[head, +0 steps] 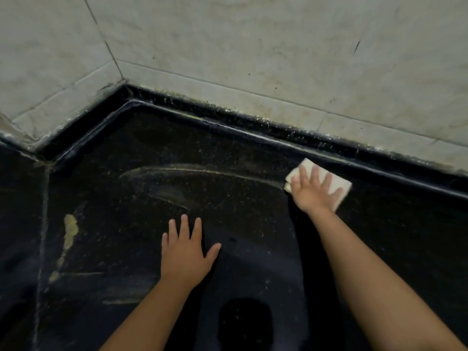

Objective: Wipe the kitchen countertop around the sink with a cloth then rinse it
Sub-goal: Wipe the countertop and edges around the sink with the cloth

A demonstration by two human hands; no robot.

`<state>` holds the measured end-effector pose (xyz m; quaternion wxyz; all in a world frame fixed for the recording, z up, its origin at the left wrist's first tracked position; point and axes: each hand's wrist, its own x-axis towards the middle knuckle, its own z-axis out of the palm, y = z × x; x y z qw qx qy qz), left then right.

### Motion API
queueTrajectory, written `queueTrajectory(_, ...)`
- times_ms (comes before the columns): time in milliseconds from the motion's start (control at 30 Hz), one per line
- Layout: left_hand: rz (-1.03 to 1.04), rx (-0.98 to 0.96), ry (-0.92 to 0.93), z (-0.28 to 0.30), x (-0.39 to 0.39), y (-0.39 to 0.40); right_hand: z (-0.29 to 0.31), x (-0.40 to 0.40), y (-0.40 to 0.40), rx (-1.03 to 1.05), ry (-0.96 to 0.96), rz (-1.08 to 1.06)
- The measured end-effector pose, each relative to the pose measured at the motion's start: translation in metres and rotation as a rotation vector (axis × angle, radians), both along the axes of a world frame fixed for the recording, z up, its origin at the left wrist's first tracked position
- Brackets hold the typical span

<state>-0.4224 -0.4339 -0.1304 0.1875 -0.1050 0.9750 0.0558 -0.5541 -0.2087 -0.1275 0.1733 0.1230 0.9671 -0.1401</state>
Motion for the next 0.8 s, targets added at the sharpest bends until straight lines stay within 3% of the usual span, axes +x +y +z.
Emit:
queueTrajectory(200, -0.01, -0.032, -0.045, -0.002, 0.0, 0.002, -0.013, 0.006, -0.087, -0.024, 0.031, 0.536)
queueTrajectory(367, -0.013, -0.041, -0.098, 0.0, -0.001, 0.004, -0.023, 0.081, -0.036, 0.055, 0.098, 0.889)
queueTrajectory(500, -0.017, -0.04, -0.118, 0.001, -0.001, 0.005, -0.011, 0.089, 0.048, 0.159, -0.016, 0.763)
queueTrajectory(600, -0.019, -0.055, -0.122, 0.0, 0.0, 0.006, -0.006, 0.05, 0.08, 0.142, -0.062, 0.443)
queueTrajectory(700, -0.023, -0.065, -0.133, 0.001, -0.001, 0.008, -0.001, 0.008, 0.062, 0.09, 0.004, 0.145)
queueTrajectory(800, -0.045, -0.081, -0.137, 0.004, -0.003, 0.008, -0.001, -0.023, 0.015, 0.051, 0.002, 0.075)
